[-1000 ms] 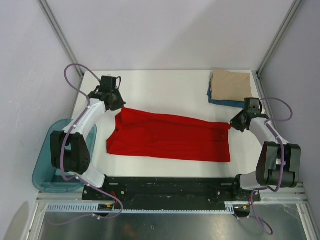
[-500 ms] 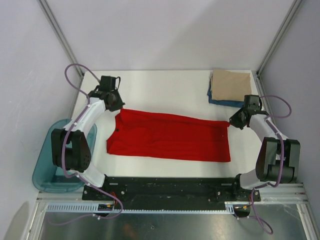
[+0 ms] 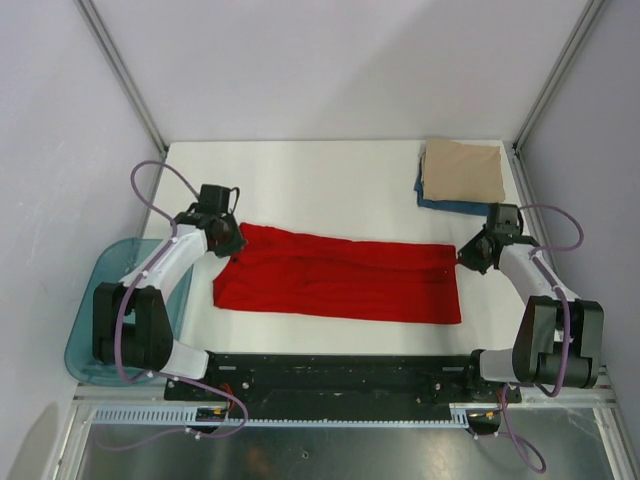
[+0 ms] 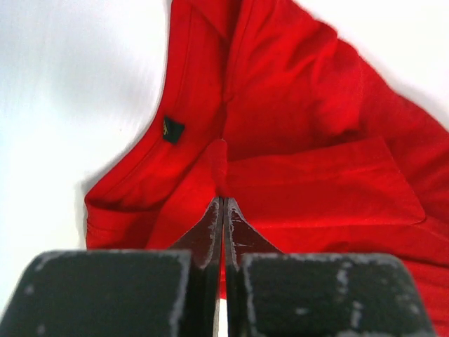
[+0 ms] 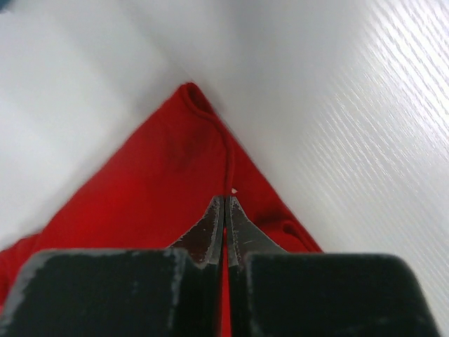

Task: Fold and stack the t-shirts
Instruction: Fold the other side of the tshirt into a rectangle

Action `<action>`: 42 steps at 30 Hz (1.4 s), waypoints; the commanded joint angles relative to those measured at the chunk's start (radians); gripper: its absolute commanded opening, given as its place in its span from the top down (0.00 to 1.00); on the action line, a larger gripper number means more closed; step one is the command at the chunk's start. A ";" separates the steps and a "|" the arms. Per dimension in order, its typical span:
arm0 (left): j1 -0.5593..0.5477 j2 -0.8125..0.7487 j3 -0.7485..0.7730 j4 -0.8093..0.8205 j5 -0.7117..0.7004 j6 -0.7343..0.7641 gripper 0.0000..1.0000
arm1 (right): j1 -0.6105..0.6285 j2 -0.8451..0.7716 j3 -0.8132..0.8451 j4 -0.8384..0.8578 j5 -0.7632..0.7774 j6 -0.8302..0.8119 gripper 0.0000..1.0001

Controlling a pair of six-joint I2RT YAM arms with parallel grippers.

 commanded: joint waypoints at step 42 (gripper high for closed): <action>-0.019 -0.097 -0.184 0.054 0.076 0.005 0.97 | -0.031 -0.099 -0.114 0.011 -0.005 -0.082 0.60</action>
